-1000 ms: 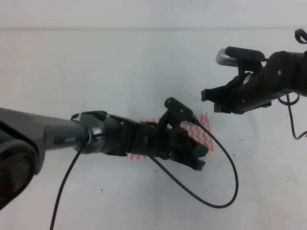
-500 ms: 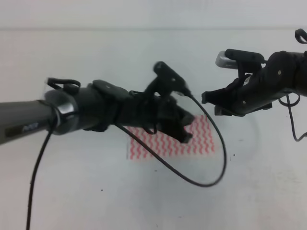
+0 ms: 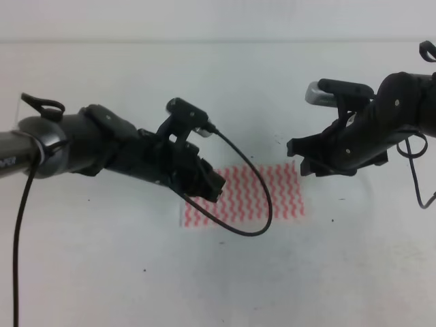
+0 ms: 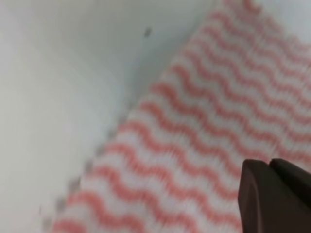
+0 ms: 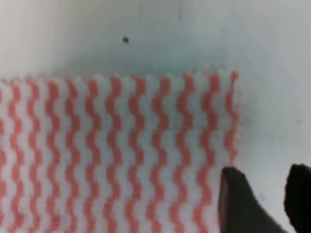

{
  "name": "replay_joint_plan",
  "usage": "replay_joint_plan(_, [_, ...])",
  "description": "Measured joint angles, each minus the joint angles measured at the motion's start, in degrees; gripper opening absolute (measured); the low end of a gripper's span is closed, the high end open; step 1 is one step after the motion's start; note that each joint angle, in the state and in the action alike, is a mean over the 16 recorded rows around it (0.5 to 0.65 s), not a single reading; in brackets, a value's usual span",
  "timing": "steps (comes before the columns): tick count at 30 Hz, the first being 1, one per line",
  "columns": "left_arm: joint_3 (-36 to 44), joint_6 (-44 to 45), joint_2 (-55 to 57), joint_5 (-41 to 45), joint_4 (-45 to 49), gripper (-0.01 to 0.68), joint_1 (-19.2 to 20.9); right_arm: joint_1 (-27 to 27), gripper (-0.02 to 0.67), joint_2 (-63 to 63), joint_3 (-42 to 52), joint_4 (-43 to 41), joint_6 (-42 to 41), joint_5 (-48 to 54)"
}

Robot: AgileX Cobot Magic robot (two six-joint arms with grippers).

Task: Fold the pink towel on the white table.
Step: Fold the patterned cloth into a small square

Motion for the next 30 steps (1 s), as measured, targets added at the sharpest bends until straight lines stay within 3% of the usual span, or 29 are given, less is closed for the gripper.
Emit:
replay_joint_plan(6, [2.06, -2.42, 0.15, -1.34, 2.67, -0.005, 0.59, 0.00, 0.251, 0.03, -0.09, 0.97, -0.04, 1.94])
replay_joint_plan(30, [3.79, -2.57, 0.16, -3.84, 3.34, -0.005, 2.16, 0.35, 0.262, 8.17, -10.13, 2.47, -0.12, 12.35])
